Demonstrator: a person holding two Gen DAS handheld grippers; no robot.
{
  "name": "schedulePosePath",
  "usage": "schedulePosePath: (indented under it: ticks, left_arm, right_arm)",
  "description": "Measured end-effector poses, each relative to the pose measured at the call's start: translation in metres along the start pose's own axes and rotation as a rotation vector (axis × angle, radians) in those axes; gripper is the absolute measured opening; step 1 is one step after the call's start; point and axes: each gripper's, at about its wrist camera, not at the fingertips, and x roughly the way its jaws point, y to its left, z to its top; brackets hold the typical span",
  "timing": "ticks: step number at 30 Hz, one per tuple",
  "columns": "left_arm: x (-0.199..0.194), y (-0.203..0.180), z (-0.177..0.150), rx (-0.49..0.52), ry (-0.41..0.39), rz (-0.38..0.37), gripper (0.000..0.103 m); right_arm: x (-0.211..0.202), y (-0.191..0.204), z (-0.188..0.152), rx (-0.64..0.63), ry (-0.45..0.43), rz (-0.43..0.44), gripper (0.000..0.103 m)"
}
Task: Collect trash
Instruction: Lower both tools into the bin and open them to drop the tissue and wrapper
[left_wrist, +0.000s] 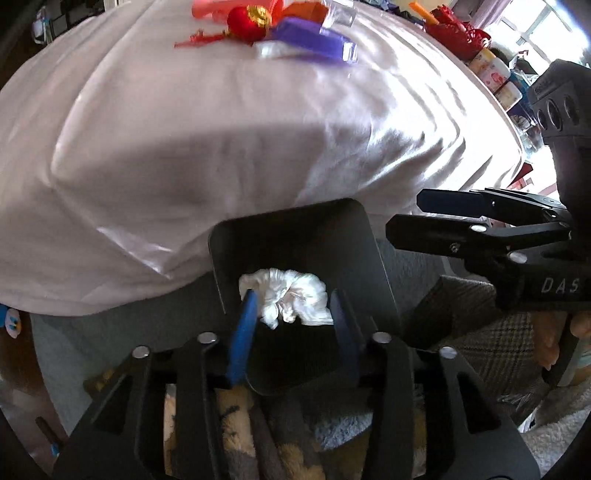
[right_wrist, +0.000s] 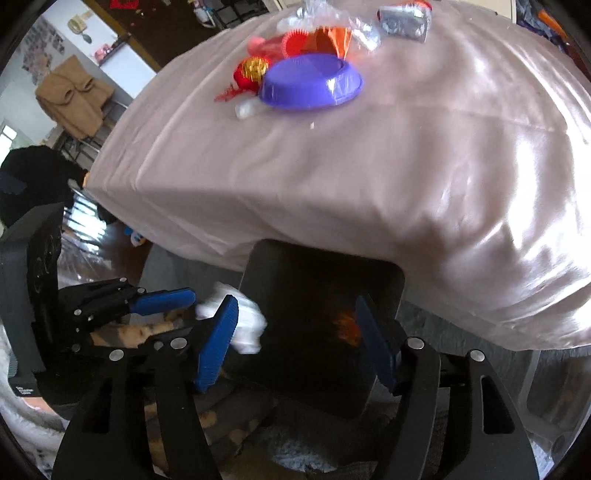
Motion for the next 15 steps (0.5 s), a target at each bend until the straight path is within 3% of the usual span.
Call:
schedulePosePath:
  ticks: [2,7,15]
  left_arm:
    - [-0.005,0.003,0.000,-0.004,-0.013,-0.003,0.053]
    - [-0.020,0.006,0.006,0.000,-0.056,0.010,0.071]
    - [-0.045,0.008,0.032,0.019,-0.137,0.064,0.078]
  right_arm:
    - [-0.009,0.000,0.003,-0.006,-0.039,-0.006,0.073]
    - [-0.027,-0.004,0.010,0.001,-0.115,-0.008,0.076]
    - [-0.060,-0.037,0.039,0.088,-0.231,-0.053,0.077]
